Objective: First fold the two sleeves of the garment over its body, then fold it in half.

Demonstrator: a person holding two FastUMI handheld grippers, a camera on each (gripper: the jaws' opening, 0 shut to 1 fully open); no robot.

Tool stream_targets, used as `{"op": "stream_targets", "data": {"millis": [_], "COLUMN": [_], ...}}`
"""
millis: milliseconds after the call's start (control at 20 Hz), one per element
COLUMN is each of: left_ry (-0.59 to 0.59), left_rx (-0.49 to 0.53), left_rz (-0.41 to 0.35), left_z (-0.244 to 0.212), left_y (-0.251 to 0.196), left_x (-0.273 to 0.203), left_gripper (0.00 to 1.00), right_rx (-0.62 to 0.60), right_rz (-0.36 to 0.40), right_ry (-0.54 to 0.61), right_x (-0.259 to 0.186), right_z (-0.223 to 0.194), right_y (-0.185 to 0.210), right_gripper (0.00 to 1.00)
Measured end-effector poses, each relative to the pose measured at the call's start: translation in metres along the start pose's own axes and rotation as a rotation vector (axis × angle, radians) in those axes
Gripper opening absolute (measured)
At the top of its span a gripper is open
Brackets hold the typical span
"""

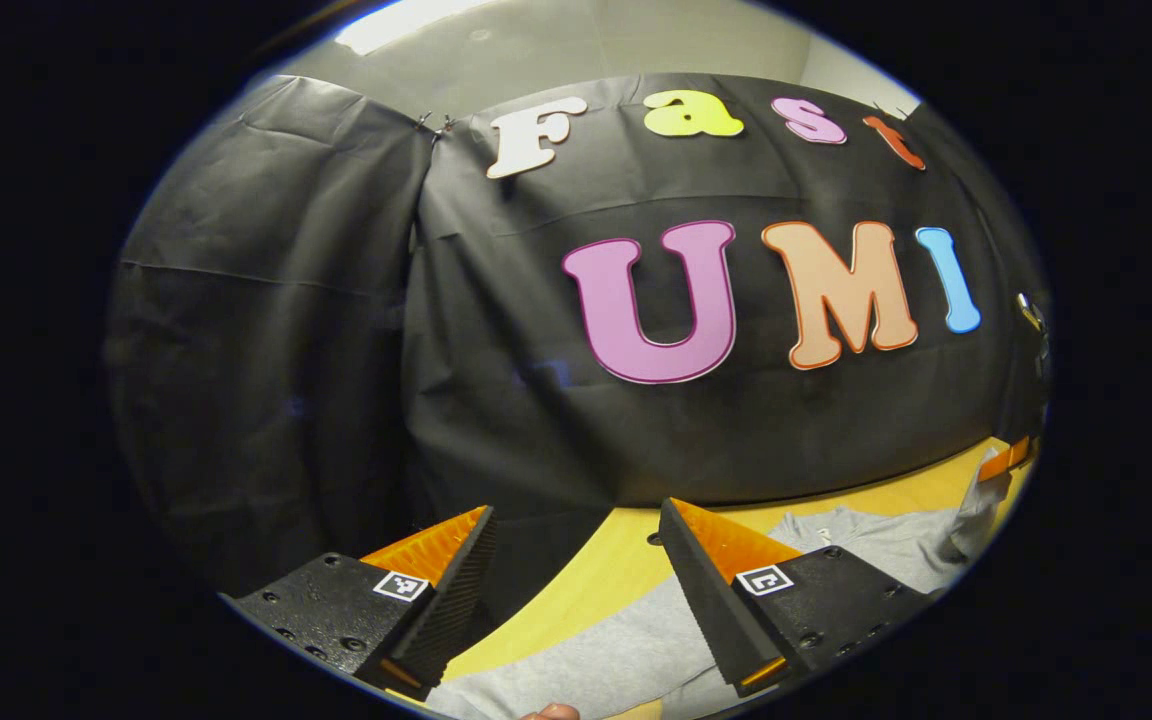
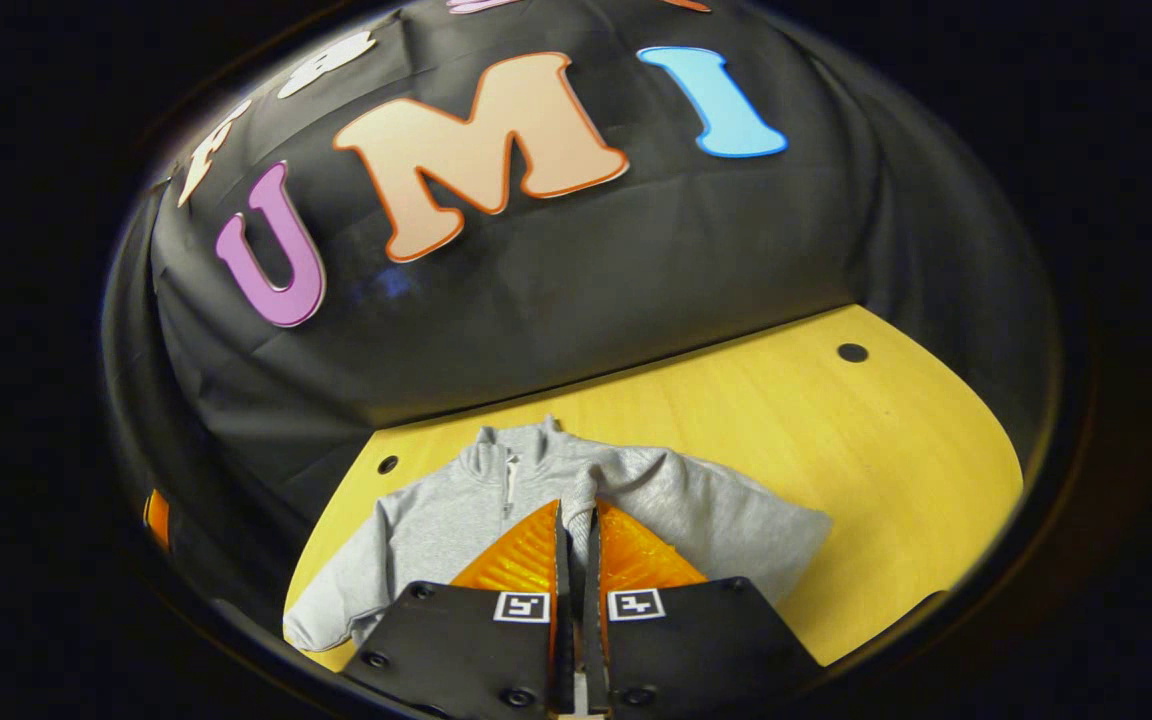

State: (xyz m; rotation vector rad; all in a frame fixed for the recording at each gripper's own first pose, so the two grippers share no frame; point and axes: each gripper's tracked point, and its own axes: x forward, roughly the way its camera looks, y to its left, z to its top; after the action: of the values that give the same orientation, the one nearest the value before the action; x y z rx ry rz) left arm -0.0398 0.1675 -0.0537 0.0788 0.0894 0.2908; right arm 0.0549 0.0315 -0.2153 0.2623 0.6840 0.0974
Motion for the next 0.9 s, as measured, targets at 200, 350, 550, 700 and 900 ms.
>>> {"op": "stream_targets", "data": {"millis": [200, 350, 550, 700, 900], "left_ry": [0.011, 0.017, 0.028, 0.038, 0.059], "left_rx": [-0.002, 0.004, 0.006, 0.01, 0.01], "left_rz": [0.055, 0.099, 0.146, 0.176, 0.211], "left_z": [-0.007, -0.011, -0.017, -0.023, -0.032], "left_y": [0.034, 0.061, 0.089, 0.107, 0.126], "left_x": [-0.003, -0.007, -0.013, -0.019, -0.026], "left_gripper": [0.95, 0.95, 0.99, 0.95, 0.95], "right_rx": [-0.038, -0.069, -0.104, -0.135, -0.169], "right_rz": [0.073, 0.128, 0.191, 0.217, 0.237], "right_ry": [0.015, 0.026, 0.055, 0.082, 0.14], "right_x": [0.017, 0.03, 0.044, 0.056, 0.071], "right_z": [-0.006, -0.014, -0.033, -0.05, -0.08], "right_y": [0.055, 0.095, 0.146, 0.174, 0.199], "right_gripper": [0.07, 0.07, 0.07, 0.06, 0.06]}}
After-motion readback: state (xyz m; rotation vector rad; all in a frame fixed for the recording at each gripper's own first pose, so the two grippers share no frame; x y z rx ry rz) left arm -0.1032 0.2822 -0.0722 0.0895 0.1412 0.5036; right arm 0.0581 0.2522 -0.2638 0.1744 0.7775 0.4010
